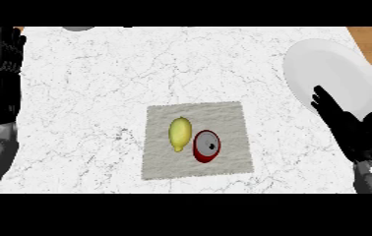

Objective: Pick the lemon from the placemat and place it in the plate

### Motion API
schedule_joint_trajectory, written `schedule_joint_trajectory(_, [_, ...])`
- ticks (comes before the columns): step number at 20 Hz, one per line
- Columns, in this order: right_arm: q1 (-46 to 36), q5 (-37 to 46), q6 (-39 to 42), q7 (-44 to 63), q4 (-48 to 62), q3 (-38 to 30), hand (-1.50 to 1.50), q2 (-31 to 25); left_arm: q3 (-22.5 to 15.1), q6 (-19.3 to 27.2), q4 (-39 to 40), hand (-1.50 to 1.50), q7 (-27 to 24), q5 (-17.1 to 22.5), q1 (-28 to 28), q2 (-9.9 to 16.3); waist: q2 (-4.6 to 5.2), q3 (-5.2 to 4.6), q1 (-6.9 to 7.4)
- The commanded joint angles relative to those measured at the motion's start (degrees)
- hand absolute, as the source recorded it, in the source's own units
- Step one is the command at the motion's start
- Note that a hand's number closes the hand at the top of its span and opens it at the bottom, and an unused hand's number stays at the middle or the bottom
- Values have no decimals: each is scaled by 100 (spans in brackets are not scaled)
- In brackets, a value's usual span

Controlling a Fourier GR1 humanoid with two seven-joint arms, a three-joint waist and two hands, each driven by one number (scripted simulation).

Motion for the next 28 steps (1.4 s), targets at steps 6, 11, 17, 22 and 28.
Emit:
schedule_joint_trajectory(6, [-1430,-997,81,1491,475,628,-150,1838,-1264,-1255,-321,0,67,110,78,-435,-81,62,453])
schedule_joint_trajectory(11, [-2523,2246,-408,1763,123,2081,-150,366,-1473,-1496,-227,0,347,328,77,-636,-159,23,440])
schedule_joint_trajectory(17, [-3536,3669,-808,3530,154,3055,-150,1323,-1292,-1612,-351,0,329,349,419,-420,-183,45,303])
schedule_joint_trajectory(22, [-4186,3964,-315,5246,348,3227,-150,2269,-1243,-1651,-590,0,486,327,348,-503,-183,52,215])
schedule_joint_trajectory(28, [-4221,2984,695,6466,-134,2626,-150,2619,-1196,-1586,-748,0,583,220,517,-600,-187,55,122])
